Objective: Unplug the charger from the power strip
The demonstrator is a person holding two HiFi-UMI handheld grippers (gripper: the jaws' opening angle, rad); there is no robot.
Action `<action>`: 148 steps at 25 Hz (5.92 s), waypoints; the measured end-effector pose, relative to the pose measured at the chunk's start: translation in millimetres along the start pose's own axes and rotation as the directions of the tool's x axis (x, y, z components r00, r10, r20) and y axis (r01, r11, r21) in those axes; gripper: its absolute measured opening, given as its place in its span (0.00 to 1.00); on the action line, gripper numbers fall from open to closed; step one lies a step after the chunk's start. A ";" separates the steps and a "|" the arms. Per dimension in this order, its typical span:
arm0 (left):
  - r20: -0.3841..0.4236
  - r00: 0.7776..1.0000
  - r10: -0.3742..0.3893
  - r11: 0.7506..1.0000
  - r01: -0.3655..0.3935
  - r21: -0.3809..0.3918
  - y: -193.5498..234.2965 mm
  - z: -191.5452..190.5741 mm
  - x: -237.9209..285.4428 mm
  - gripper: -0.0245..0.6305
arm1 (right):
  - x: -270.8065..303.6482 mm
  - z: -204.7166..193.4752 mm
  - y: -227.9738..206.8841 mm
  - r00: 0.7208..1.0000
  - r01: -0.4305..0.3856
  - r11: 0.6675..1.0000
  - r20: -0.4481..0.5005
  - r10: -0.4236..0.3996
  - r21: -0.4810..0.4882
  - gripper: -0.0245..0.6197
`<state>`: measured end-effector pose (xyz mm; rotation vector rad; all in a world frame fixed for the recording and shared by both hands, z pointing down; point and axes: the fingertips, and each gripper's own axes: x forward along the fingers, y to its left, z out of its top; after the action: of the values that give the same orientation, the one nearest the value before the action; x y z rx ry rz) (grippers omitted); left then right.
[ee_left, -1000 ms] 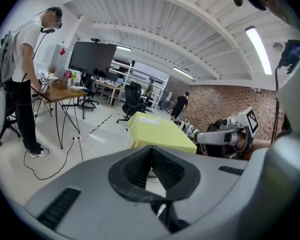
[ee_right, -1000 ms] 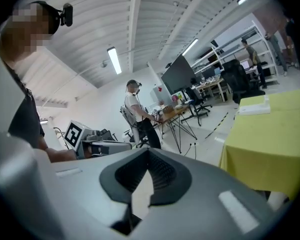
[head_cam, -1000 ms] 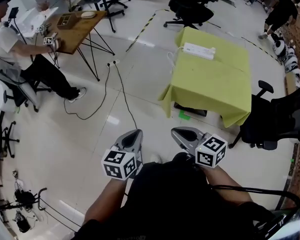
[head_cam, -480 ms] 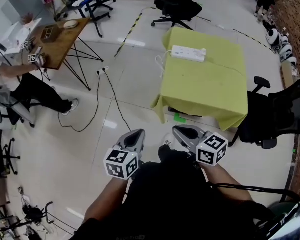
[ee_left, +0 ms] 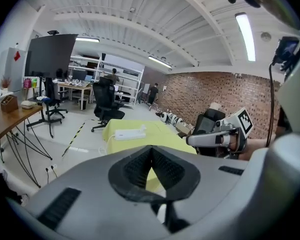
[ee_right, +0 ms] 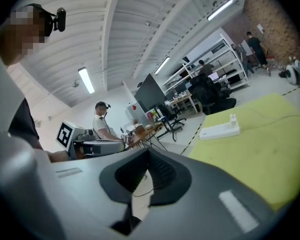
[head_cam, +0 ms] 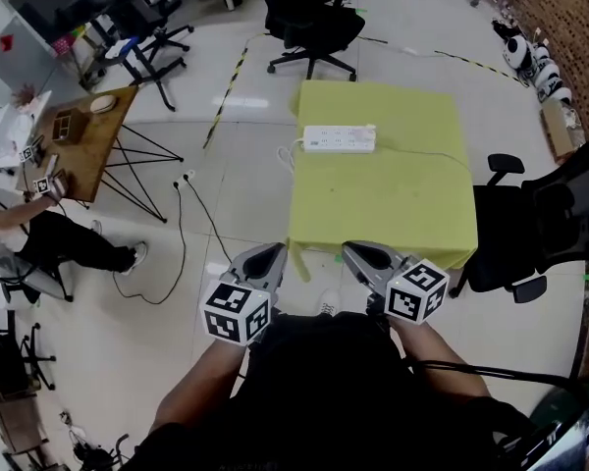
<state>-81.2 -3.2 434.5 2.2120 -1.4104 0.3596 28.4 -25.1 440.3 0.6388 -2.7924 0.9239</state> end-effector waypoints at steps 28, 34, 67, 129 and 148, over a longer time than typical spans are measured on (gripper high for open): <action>-0.276 0.817 -0.506 0.824 0.553 0.127 114.8 69.1 175.5 0.04 | 111.0 76.1 -116.7 0.837 0.493 0.842 0.144 -0.528 0.221 0.04; -0.351 0.738 -0.576 0.745 0.651 0.146 160.2 79.3 187.7 0.04 | 146.6 86.1 -100.1 0.753 0.599 0.766 0.161 -0.637 0.232 0.04; -0.409 0.713 -0.570 0.751 0.654 0.093 197.7 67.1 232.9 0.04 | 116.2 47.8 -339.0 0.489 0.849 0.490 0.054 -0.870 0.199 0.29; -0.248 0.817 -0.520 0.829 0.553 0.083 200.7 89.8 204.1 0.04 | 52.8 35.7 -310.3 0.516 0.844 0.490 -0.081 -0.853 0.218 0.25; -0.142 0.923 -0.357 0.933 0.348 -0.087 74.0 57.4 177.8 0.04 | -97.9 -41.3 -335.6 0.706 0.459 0.527 0.067 -0.705 0.716 0.25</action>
<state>-73.3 -196.7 488.1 2.2757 -0.9045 0.3476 261.5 -208.7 629.8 1.8957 -2.0672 1.7321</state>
